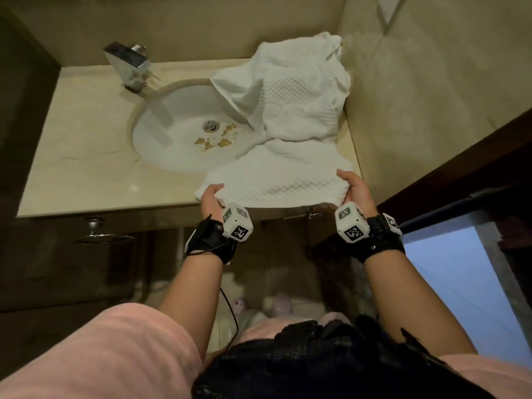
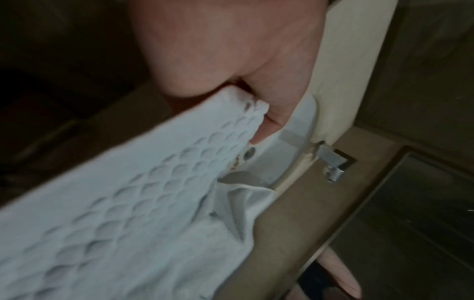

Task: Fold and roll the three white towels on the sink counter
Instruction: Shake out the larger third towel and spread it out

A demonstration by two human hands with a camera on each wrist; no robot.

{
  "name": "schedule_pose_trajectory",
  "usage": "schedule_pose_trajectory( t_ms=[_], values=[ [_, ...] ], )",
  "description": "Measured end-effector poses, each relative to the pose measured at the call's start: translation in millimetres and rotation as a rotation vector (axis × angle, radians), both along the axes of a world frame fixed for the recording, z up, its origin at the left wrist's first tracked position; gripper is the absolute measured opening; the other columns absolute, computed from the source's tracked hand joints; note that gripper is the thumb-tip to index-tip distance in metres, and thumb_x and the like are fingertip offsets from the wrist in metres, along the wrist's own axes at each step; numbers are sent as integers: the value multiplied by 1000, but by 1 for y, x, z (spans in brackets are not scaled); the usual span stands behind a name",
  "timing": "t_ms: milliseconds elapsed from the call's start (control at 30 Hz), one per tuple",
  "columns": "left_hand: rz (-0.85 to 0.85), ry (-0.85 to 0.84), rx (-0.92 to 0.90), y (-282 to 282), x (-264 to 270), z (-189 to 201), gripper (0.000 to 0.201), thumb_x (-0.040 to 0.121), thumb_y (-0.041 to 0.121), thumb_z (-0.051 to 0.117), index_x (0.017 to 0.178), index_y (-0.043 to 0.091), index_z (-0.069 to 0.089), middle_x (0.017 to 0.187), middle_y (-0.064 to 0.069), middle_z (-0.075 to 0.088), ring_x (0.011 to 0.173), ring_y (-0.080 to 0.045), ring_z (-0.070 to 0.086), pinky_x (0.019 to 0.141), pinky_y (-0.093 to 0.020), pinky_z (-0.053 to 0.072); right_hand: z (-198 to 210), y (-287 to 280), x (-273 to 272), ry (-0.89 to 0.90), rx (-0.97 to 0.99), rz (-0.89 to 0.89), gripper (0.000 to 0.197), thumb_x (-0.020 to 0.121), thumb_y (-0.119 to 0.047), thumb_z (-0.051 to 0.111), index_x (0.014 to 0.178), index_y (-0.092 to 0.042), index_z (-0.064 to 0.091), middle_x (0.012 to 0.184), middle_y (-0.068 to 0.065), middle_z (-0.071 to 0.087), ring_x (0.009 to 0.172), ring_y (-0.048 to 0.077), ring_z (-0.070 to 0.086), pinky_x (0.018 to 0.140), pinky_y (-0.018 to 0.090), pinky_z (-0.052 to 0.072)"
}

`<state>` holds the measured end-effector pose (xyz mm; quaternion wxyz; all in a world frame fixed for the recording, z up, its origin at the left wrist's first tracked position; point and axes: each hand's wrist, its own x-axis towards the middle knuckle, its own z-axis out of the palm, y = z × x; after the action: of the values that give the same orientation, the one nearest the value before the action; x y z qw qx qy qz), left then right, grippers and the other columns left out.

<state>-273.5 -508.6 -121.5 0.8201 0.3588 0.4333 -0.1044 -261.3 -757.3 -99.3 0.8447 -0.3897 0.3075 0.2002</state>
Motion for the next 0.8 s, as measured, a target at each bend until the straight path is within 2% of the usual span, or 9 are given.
schedule_pose_trajectory(
  t_ms=[100,167,267,333,400,500,600,700,800],
  values=[
    [72,-149,-95,3,-2,28,37,88,19,48,54,19,64,62,-2,65,56,-19,66,73,-28,46,8,-3,-10,2,-20,-42,38,88,-24,53,120,-4,58,136,18,53,120,35,56,93,53,49],
    [104,-179,-114,7,-1,43,15,83,19,52,79,14,66,81,-7,72,75,-25,71,79,-35,51,15,-3,-18,-20,-17,-79,46,88,-28,54,128,-5,55,131,19,58,115,35,60,81,52,56],
    [135,-232,-158,13,0,62,24,81,16,54,103,13,64,98,-12,73,97,-31,68,91,-45,50,27,-5,-26,-51,-2,-142,44,98,-41,43,118,-5,59,97,19,72,82,32,72,55,40,58],
    [135,-280,-191,17,-1,69,26,81,17,54,104,11,64,100,-14,72,102,-33,65,97,-49,45,26,-12,-28,-44,-74,-206,49,98,-47,40,115,-6,62,94,17,74,81,30,73,59,36,59],
    [131,-301,-208,21,-2,73,28,81,19,54,107,11,63,101,-14,72,106,-33,64,100,-50,43,28,-19,-30,-23,-216,-280,47,96,-43,48,120,-5,63,110,17,70,94,29,70,70,32,59],
    [161,-285,-195,28,-9,78,37,80,22,57,116,15,60,107,-11,69,107,-33,62,96,-51,44,35,-27,-33,-105,-422,-454,36,91,-24,60,118,-1,61,114,17,67,95,28,69,61,28,57],
    [213,-263,-173,32,-17,85,32,86,25,55,115,13,60,111,-13,67,102,-32,62,88,-46,49,44,-28,-35,-265,-465,-611,9,88,-15,66,91,-11,58,92,8,66,89,23,66,73,37,57],
    [234,-252,-163,33,-28,83,18,94,26,48,100,13,59,94,-11,65,86,-29,61,67,-38,48,49,-27,-44,-399,-501,-719,11,86,-18,68,87,-17,57,91,6,62,93,23,61,90,44,52],
    [212,-171,-129,39,-38,71,29,92,30,49,116,15,52,99,-10,60,87,-29,59,64,-37,45,45,-27,-56,-378,-526,-768,12,83,-16,69,84,-19,57,86,3,62,86,20,60,81,36,54]
  ],
)
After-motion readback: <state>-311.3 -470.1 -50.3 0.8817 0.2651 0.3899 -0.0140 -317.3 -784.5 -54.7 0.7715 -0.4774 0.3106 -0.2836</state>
